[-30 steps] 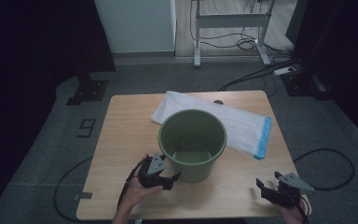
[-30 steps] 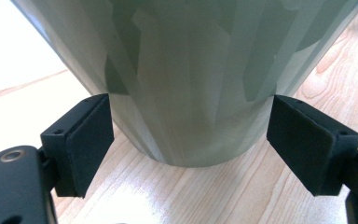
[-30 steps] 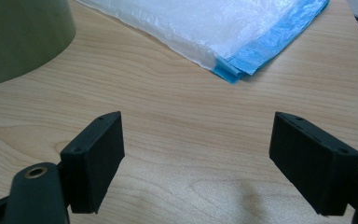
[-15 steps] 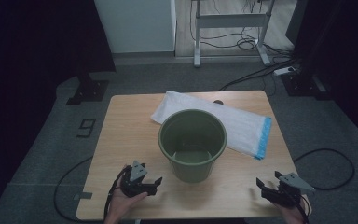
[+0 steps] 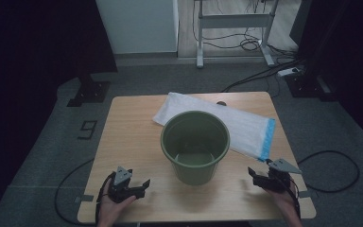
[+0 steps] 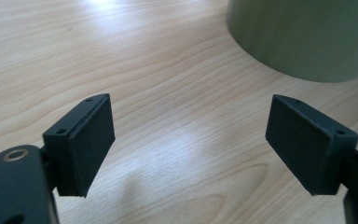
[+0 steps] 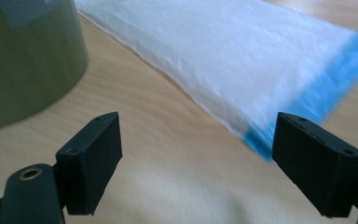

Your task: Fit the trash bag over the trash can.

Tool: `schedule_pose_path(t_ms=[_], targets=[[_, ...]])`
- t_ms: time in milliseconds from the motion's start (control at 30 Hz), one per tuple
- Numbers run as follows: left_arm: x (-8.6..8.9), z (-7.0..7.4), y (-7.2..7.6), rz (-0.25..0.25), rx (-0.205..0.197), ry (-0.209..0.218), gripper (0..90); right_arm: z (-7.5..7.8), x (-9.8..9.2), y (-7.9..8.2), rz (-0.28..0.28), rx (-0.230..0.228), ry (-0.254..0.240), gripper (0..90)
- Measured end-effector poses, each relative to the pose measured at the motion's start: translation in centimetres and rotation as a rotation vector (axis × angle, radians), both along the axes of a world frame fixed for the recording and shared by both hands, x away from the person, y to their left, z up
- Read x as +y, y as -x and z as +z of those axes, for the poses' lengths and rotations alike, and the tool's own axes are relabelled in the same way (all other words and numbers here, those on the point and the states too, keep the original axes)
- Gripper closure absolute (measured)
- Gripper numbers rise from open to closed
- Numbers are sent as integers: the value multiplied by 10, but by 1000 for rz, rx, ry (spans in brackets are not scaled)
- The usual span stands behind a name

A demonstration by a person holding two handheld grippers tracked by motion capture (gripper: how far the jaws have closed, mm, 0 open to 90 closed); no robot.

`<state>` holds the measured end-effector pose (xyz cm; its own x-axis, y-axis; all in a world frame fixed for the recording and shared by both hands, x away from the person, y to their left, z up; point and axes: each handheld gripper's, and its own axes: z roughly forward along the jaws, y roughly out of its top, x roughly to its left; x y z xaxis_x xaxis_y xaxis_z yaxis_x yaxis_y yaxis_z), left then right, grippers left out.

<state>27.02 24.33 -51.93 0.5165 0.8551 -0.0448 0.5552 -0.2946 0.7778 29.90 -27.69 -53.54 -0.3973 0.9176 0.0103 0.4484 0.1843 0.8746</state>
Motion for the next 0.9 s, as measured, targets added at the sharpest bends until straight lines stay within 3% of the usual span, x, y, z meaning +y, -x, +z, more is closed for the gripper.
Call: schedule_pose_path(t_ms=[133,333,467,533,633,767,833,900], targets=[[5,-4,1,18,-4,-6,161,3,4,-15,17,4,6,176],[3,-7,0,6,-8,-31,163,-5,17,-56,3,88,58,211],[1,-9,-1,-2,-1,-44,165,-6,23,-68,5,113,70,242],[-1,-12,-2,-9,6,-56,165,-10,29,-81,23,160,91,244],[-1,-13,-2,-16,8,-64,165,-12,32,-88,21,171,102,252],[0,-14,-1,-12,9,-65,168,-14,39,-97,29,199,138,346],[0,-15,-1,-9,9,-66,176,-15,39,-98,32,191,112,455],[0,-17,0,-11,12,-70,178,-15,39,-99,38,190,104,497]])
